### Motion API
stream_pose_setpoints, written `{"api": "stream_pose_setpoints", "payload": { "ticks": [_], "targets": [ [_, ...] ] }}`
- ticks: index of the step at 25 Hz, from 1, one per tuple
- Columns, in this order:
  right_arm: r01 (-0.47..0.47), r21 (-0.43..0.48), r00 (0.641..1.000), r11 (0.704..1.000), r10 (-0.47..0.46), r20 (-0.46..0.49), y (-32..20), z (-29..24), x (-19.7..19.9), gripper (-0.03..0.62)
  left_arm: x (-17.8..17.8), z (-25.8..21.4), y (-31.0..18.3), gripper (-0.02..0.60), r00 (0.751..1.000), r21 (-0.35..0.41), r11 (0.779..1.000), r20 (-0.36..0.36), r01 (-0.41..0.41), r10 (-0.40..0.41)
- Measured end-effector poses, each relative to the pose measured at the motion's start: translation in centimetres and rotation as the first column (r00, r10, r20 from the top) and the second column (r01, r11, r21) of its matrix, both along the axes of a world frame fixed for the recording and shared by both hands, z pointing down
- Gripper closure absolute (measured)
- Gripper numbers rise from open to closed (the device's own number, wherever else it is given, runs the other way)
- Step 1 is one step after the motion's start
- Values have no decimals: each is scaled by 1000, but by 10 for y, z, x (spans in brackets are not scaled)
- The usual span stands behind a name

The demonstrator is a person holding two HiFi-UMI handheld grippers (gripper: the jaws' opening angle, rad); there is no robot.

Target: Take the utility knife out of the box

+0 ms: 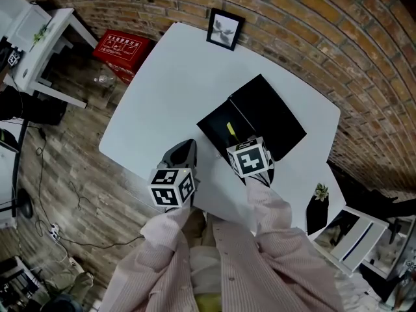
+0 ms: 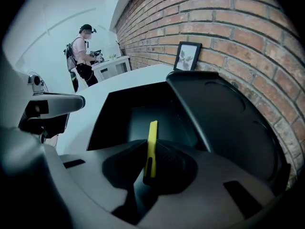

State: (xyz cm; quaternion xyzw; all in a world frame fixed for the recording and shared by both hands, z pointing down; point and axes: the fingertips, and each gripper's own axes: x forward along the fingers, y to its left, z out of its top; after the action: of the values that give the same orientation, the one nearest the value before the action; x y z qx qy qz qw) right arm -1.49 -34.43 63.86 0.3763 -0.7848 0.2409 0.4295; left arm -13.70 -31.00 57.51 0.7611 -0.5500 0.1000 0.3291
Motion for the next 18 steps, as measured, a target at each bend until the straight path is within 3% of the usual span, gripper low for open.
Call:
{"api": "stream_pose_setpoints", "payload": {
  "ticks": [6,18],
  "targets": [
    [1,8,1000,1000,-1,12,2,-4,1,534,2,-4,1,589,1000,21,999,-1,-31,31],
    [-2,101,981,995,-18,192,9,-49,-9,536,7,-30,2,589,997,122,989,23,-80,78]
  ]
}}
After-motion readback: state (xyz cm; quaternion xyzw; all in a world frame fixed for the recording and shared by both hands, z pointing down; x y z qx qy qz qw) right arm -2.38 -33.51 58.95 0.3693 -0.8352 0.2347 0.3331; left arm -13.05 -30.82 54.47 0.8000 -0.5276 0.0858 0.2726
